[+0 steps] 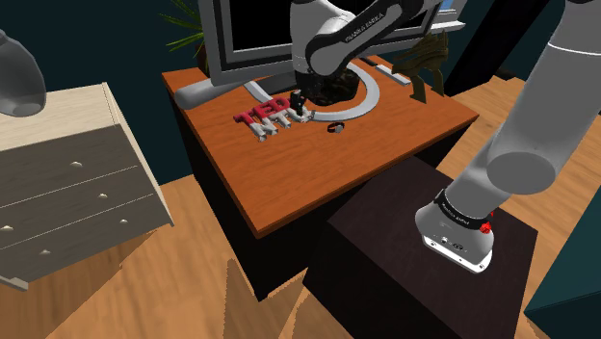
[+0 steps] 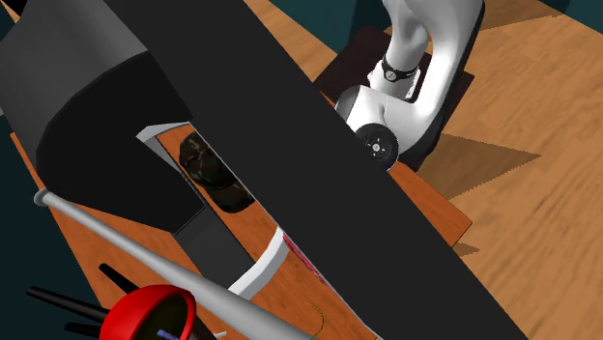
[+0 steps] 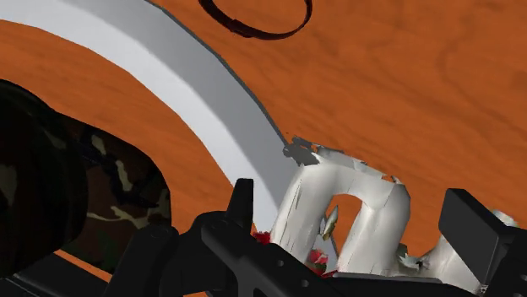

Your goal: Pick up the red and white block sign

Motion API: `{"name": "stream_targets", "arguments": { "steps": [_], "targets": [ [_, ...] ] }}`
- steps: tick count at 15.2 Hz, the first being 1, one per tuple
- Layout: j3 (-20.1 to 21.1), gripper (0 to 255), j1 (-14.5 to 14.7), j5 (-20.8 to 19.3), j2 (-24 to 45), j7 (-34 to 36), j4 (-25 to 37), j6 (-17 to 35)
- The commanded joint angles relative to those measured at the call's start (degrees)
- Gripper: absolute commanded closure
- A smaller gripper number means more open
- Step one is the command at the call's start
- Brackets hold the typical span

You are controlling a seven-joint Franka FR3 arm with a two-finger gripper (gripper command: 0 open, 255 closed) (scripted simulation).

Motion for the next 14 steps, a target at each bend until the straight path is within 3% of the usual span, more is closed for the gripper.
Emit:
{"name": "stream_targets", "arguments": {
  "steps": [1,9,10,14],
  "targets": [
    [-0.37,0,0.13,-1.27,2.81,0.73,1.22,1.32],
    [-1.00,0,0.41,-2.97,6.52,2.62,0.76,5.29],
    [-1.00,255,0.47,-3.03,6.52,2.78,0.58,5.44],
    [-0.98,255,0.49,-3.01,6.45,2.79,0.55,5.38]
  ]
}}
